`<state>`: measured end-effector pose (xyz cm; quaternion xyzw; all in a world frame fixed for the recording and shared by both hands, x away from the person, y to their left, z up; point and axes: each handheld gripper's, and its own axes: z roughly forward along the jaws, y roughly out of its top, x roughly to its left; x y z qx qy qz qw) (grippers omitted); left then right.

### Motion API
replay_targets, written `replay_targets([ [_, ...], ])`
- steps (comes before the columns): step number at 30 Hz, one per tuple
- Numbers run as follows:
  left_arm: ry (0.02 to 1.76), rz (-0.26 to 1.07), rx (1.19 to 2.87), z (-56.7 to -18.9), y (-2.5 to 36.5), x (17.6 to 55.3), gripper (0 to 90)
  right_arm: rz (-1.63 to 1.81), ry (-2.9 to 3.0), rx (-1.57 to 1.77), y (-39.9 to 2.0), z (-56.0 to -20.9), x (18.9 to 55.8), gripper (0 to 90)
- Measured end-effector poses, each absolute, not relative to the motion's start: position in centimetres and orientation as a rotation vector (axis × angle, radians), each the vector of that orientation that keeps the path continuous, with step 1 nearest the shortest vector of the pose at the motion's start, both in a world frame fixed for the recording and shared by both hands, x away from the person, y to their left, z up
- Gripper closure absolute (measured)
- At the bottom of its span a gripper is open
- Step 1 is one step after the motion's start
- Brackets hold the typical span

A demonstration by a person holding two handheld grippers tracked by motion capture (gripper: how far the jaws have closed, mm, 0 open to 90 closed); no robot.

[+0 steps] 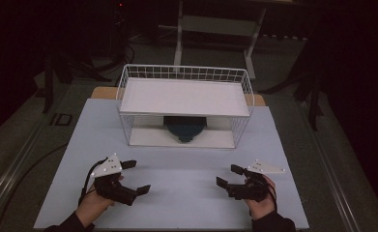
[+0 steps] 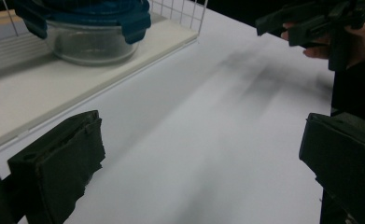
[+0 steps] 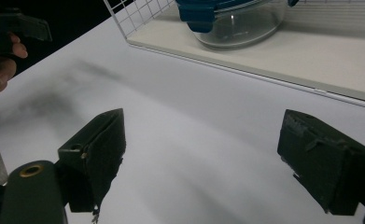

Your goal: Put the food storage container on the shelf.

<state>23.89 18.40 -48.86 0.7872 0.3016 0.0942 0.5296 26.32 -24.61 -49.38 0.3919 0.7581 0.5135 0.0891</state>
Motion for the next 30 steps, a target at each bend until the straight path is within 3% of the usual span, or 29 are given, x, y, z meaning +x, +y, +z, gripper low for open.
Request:
replay_targets([
  [30,0.746,0.248,1.866,-49.9,19.9,23.0,0.0,1.463,2.273,1.156,-27.8,-51.2,25.1,15.3],
])
